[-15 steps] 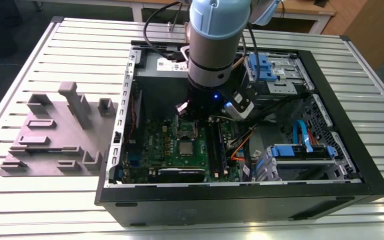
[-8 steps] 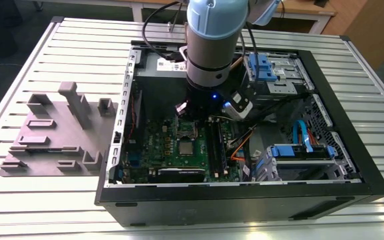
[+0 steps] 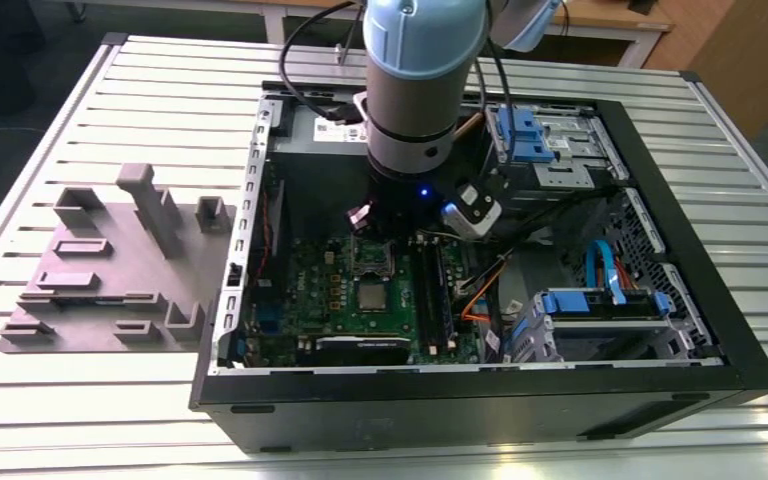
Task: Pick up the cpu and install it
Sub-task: 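Close the cpu cover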
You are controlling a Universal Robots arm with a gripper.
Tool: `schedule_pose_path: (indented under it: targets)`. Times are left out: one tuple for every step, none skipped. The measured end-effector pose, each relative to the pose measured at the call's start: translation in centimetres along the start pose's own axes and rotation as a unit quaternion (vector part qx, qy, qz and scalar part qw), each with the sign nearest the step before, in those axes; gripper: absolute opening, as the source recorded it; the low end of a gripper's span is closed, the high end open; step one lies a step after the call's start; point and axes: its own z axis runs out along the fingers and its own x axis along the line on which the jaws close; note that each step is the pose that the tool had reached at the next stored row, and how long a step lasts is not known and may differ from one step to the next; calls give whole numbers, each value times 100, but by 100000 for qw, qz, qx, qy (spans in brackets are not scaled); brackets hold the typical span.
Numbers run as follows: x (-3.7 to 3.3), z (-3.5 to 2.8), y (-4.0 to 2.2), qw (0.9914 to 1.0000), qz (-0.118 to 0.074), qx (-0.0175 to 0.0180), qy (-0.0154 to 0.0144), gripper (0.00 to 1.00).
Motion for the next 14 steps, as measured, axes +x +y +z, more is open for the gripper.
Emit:
schedule_pose_path:
  targets:
    - [0,-7,1,100000,-4,-76,-119,10]
    - [-1,-19,2,100000,-4,-144,-200,10]
    - [-1,-35,2,99999,1,-243,-273,10]
    - [-2,-46,3,99999,16,-363,-339,10]
    - [-3,-56,4,99998,23,-473,-392,10]
    - [-4,-61,4,99997,25,-572,-438,10]
    - [-4,-61,4,99997,26,-633,-477,10]
    - [-4,-61,4,99997,29,-652,-482,10]
    - [-4,-61,4,99997,30,-654,-479,10]
    - [-4,-62,4,99997,28,-648,-476,10]
    - [-4,-63,4,99997,29,-649,-472,10]
    - [-4,-63,4,99997,29,-651,-472,10]
    - [-5,-62,3,99997,34,-692,-377,10]
    - [-6,-63,3,99997,64,-811,-48,10]
